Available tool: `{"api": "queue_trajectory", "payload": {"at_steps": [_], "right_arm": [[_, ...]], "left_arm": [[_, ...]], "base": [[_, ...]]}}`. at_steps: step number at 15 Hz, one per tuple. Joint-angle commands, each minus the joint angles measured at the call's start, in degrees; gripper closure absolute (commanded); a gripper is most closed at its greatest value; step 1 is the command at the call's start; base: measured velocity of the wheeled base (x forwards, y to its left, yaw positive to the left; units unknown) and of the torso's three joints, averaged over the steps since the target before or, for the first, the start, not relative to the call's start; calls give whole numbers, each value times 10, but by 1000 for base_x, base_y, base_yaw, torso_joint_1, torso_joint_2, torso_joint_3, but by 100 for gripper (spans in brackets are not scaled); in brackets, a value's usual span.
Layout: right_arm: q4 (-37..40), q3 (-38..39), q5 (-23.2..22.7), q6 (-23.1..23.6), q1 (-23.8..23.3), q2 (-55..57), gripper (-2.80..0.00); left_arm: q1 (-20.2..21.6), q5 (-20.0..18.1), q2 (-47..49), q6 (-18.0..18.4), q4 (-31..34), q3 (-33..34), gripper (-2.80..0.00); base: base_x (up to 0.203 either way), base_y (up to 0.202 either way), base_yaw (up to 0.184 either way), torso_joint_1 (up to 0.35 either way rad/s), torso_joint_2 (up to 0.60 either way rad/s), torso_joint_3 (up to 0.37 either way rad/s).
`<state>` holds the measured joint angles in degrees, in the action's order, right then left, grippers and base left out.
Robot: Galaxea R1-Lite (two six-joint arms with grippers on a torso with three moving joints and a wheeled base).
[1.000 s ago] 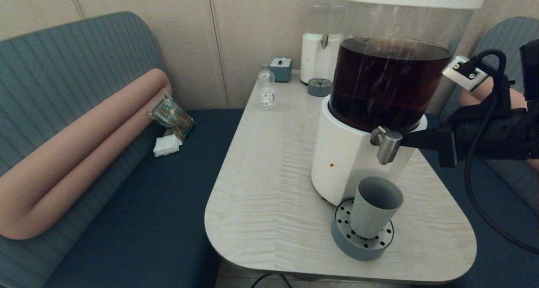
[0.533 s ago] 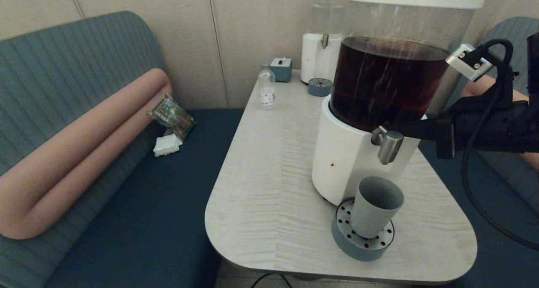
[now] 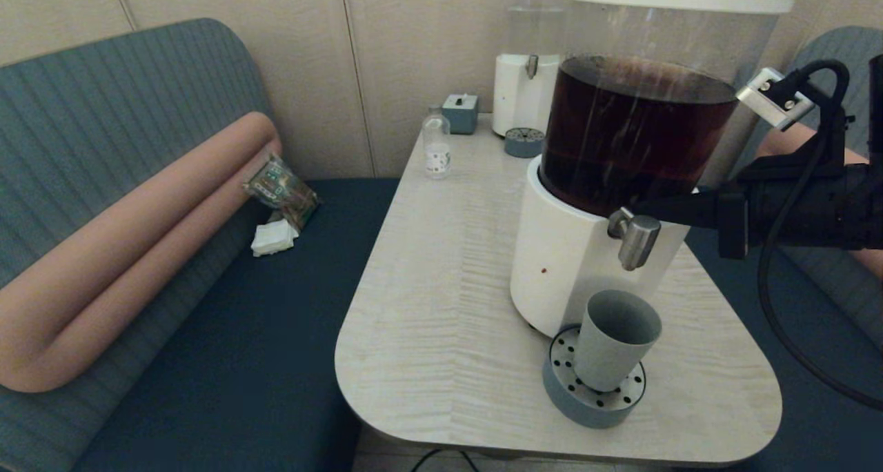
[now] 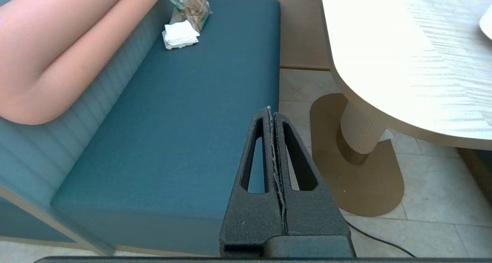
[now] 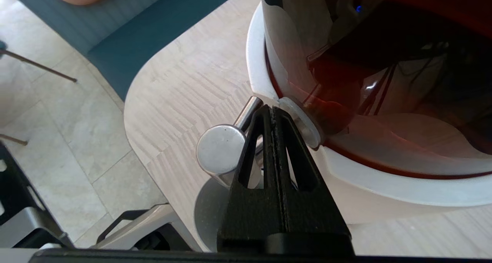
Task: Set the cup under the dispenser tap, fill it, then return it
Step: Turn on the faucet
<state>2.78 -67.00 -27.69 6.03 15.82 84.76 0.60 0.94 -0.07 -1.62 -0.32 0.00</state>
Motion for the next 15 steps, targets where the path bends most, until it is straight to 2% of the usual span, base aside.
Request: {"api": "queue_trajectory", "payload": {"at_steps": [1, 9, 15], "right_arm": [[1, 0, -10, 1, 2, -2, 0], [1, -1, -33, 1, 2, -2, 0], [-2, 3, -32, -1, -4, -7, 0]], "left_arm": [[0, 0, 1, 0, 0, 1, 0], [0, 0, 1, 0, 0, 1, 0], [0, 0, 1, 0, 0, 1, 0]], "base": [[0, 0, 0, 0, 0, 0], [0, 0, 0, 0, 0, 0], [0, 0, 0, 0, 0, 0]]}}
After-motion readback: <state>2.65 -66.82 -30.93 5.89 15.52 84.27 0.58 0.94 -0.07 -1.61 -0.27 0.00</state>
